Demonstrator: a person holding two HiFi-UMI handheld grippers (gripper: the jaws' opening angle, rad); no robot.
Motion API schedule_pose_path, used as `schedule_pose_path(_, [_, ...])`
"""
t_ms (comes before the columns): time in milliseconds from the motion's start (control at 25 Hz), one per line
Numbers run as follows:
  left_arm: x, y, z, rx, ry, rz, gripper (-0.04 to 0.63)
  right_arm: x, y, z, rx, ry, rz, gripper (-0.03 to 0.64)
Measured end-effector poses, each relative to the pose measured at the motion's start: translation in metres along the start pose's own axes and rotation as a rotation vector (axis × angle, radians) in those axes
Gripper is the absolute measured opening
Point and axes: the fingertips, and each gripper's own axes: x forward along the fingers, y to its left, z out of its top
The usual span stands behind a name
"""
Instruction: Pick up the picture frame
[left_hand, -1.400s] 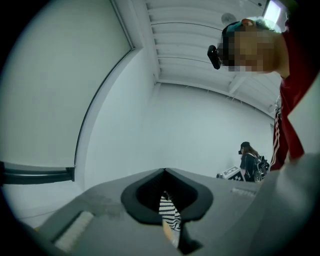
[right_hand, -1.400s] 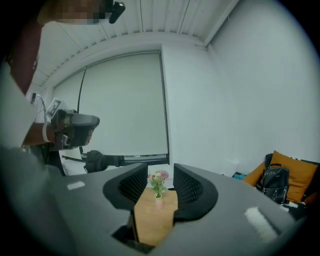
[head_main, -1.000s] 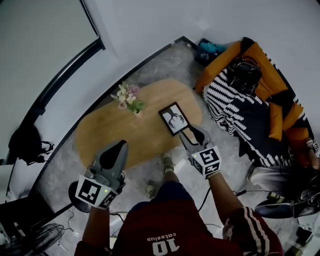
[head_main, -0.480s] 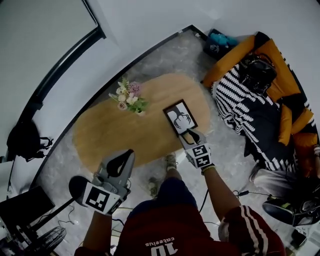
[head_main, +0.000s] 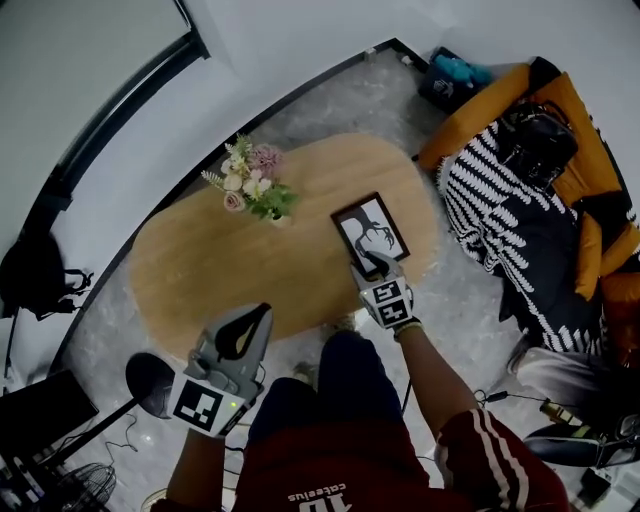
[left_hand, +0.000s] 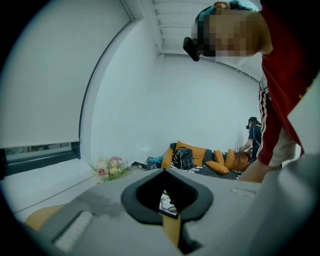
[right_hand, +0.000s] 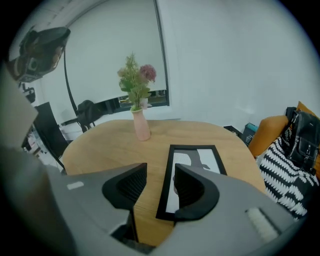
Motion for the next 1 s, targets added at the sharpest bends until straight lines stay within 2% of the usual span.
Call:
schedule_pose_path(360, [-0.01, 0.011, -0.069, -0.044, 0.039, 0.041, 0.003, 0.059, -0.012, -0.024, -0.03, 0.044, -0.033, 0.177])
schedule_pose_path(520, [-0.009, 0.012, -0.074, -0.059, 0.028, 0.04, 0.003, 0.076, -0.01, -0.035, -0.078, 0.094, -0.044, 0.175])
schedule_pose_path(840, [-0.019, 0.019, -0.072, -0.104, 0.004, 0.058, 0.003, 0.078, -0.017, -0.037, 0.016, 0.167, -0.044, 0.128])
schedule_pose_path(1000, [-0.017, 0.022, -0.074, -0.083, -0.012, 0.051, 0.003, 0.078, -0.016, -0.036, -0.02, 0.183, -0.042, 0.12])
